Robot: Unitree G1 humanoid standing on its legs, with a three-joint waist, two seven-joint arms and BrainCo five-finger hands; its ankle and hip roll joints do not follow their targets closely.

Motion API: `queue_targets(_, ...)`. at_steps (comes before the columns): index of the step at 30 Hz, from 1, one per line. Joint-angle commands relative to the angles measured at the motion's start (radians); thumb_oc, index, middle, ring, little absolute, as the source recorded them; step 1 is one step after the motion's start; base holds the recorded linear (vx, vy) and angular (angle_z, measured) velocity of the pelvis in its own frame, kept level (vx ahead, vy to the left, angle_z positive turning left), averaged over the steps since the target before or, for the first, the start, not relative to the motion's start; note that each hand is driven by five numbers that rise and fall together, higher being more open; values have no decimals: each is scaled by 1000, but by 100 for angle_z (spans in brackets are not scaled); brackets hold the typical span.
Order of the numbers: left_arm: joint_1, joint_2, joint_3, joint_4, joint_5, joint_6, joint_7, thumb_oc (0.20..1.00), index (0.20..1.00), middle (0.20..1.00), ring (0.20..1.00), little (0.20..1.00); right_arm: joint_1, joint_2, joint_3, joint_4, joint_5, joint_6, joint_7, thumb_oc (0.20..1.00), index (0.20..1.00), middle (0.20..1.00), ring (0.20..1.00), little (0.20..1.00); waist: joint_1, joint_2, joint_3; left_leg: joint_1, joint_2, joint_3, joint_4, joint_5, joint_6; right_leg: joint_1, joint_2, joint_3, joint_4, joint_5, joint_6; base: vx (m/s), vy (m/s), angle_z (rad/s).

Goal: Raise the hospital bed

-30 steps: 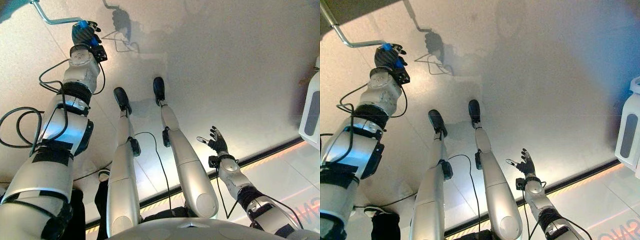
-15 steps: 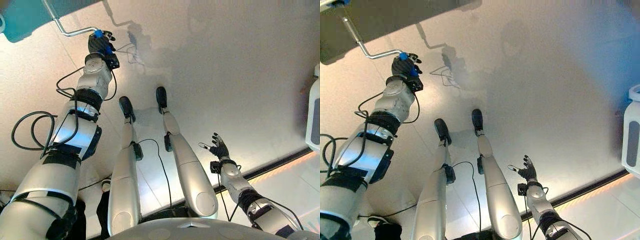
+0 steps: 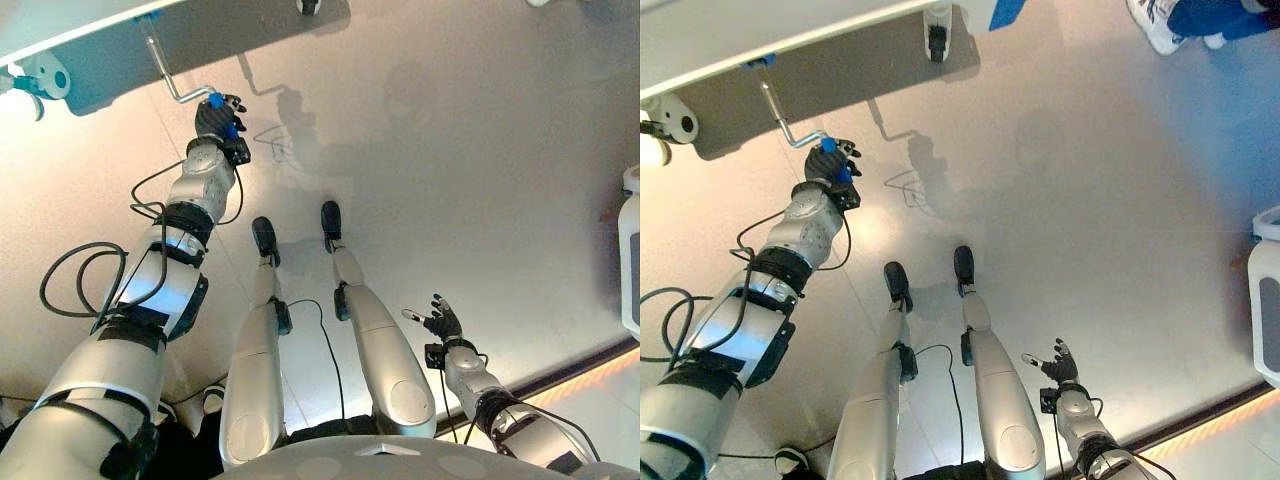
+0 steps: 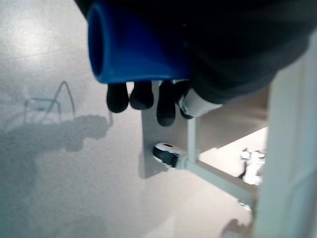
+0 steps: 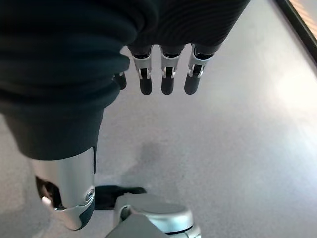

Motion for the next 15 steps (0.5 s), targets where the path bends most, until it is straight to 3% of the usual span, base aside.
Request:
queue_targets(1,-48,-23,-3,-112,15,-87,-60,200,200,200,200,200,50,-49,-45,6,2,35,3,1000,1000,1000,1000,1000,-13,51,-3,59,-27,-16,0,-85,-35,11,-48,-12,20,2,141,11,20,12)
queue_targets(15,134,93,42,-242,-41,-109,-72,200,200,200,200,200,48,-48,-81,40,-11,57,8,1000,1000,1000,1000,1000,43,58,-3,96,-35,-37,0,-75,-28,65,-61,-48,36,-17,136,15,16,8)
